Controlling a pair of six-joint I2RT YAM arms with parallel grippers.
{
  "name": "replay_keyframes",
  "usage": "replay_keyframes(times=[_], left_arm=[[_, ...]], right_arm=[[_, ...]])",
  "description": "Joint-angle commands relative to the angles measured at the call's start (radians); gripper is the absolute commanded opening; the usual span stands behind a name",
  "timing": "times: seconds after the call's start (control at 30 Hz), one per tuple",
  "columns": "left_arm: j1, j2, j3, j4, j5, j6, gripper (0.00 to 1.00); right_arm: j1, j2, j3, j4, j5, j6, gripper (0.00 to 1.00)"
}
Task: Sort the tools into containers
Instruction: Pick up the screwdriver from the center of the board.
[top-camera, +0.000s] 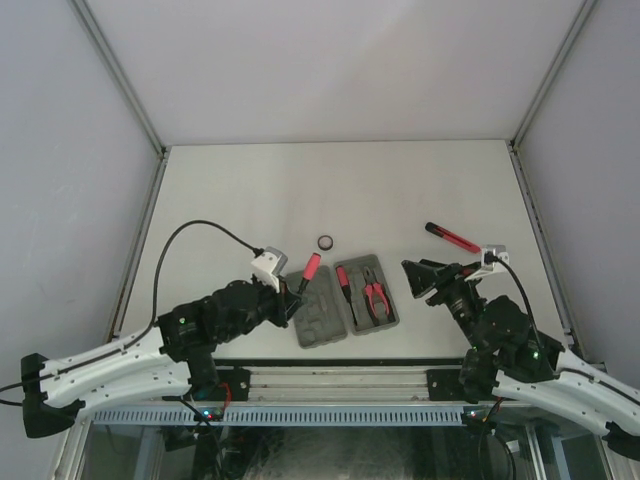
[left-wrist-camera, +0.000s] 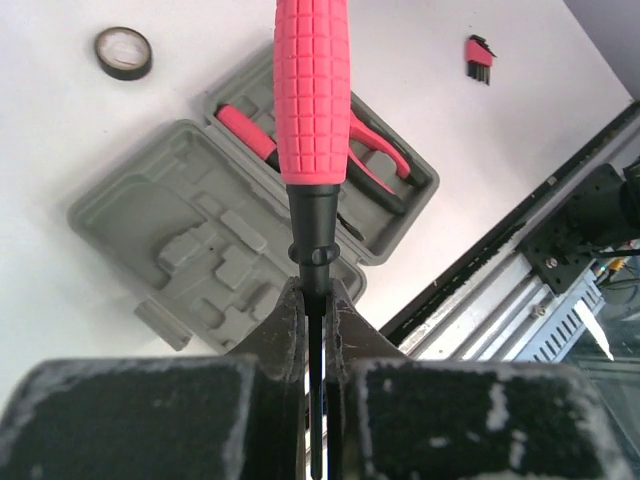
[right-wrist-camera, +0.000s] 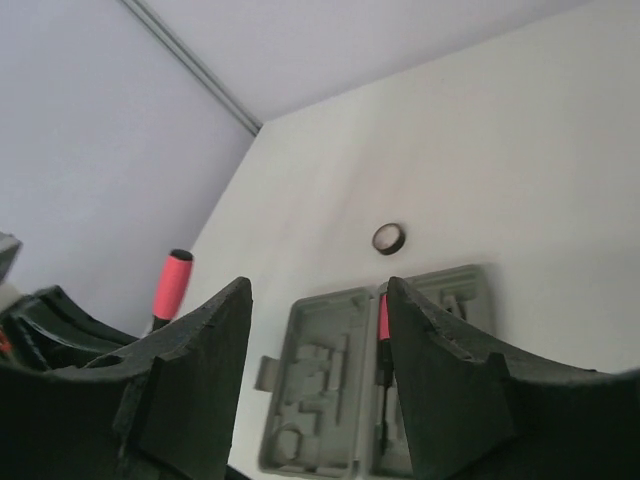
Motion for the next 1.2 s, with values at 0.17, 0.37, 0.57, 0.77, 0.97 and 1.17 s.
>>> replay_keyframes(times=[0.17, 0.37, 0.57, 0.77, 0.97, 1.17], left_arm=[[0.003, 0.028, 0.151, -0.096, -0.075, 0.054, 0.0], [0.003, 0.047, 0.129, -0.086, 0.003, 0.035, 0.02], [0.01, 0.066, 0.118, -0.146, -0.026, -0.036, 0.0], [0.028, 0.008, 0.099, -0.136, -0.027, -0.031, 0.0], [0.072, -0.025, 0.099, -0.134, 0.08, 0.022, 0.0], [0.089, -0.034, 0.101, -0.123, 0.16, 0.073, 0.0]], right_arm=[[-0.031, -0.028, 0.029, 0.016, -0.032, -0.271, 0.56], [-0.044, 0.02, 0.028, 0.079, -0.078, -0.385, 0.56], [-0.041, 0.107, 0.028, 0.162, -0.183, -0.562, 0.56], [-0.031, 0.16, 0.03, 0.209, -0.308, -0.701, 0.55], [-0.023, 0.177, 0.039, 0.216, -0.44, -0.789, 0.56], [-0.008, 0.225, 0.062, 0.231, -0.558, -0.882, 0.56]])
